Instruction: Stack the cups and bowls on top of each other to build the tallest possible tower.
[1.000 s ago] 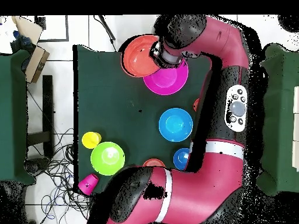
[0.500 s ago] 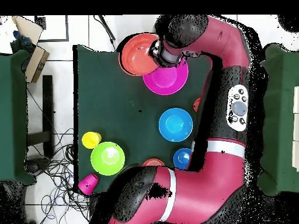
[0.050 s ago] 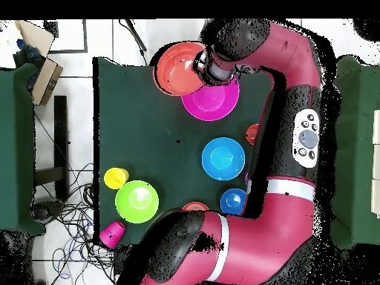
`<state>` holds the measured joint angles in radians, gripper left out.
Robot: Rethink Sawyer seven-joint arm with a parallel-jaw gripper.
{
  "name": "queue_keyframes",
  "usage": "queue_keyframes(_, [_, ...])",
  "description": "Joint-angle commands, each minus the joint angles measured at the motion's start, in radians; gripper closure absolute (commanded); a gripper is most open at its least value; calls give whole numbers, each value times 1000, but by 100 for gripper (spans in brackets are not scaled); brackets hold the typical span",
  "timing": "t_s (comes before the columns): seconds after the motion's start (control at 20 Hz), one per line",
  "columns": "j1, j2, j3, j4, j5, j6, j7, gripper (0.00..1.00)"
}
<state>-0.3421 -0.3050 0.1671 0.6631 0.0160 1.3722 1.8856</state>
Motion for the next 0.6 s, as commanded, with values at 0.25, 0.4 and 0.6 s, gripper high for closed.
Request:
queue_keyframes(0.25, [-18, 23, 106, 90, -48, -10, -296, 100])
queue_keyframes(0.4, [-20, 26, 111, 87, -47, -7, -294, 100])
queue_keyframes(0.6, [-25, 30, 124, 88, -42, -12, -292, 100])
